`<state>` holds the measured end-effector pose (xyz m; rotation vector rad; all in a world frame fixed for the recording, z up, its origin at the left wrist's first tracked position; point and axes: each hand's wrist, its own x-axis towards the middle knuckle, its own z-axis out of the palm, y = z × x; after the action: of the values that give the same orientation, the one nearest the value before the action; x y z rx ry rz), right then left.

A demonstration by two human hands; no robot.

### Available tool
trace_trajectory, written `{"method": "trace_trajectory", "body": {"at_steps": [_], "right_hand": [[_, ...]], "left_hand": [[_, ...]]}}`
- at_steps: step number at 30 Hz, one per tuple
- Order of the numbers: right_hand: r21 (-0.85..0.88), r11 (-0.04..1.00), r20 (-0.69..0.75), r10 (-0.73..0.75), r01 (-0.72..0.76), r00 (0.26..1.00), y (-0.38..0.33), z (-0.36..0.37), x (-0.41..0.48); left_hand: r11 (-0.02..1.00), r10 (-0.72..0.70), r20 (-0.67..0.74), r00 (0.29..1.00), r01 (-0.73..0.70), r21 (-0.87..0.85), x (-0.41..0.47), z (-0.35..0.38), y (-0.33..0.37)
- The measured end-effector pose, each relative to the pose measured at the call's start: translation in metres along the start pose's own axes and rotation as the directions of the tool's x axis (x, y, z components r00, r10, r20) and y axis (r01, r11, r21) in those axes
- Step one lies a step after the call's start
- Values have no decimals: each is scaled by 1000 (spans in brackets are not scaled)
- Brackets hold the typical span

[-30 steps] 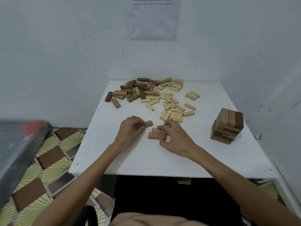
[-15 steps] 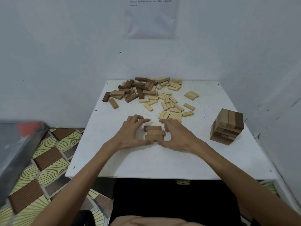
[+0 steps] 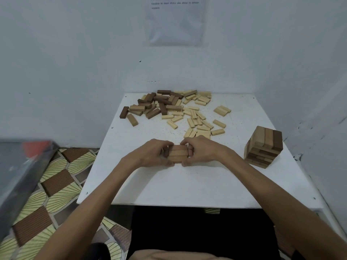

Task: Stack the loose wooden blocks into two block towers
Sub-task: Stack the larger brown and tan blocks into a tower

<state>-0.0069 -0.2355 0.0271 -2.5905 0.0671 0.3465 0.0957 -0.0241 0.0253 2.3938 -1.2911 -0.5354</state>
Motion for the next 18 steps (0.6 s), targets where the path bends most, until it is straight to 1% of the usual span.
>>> {"method": "trace_trajectory", "body": {"at_steps": [6,9,18], "right_hand": [[3,1000,29,19,-19,999,1,0,5],[3,1000,39,16,-16,999,2,-1,6],[-11,1000,53,1,-1,999,0,-4,5]], "left_hand": [[998,-59,66,996,57,34,3,-5,9],[997,-70,66,995,71,-2,3,-5,11],[995,-95,49,994,96,-22,3,-4,13]]}}
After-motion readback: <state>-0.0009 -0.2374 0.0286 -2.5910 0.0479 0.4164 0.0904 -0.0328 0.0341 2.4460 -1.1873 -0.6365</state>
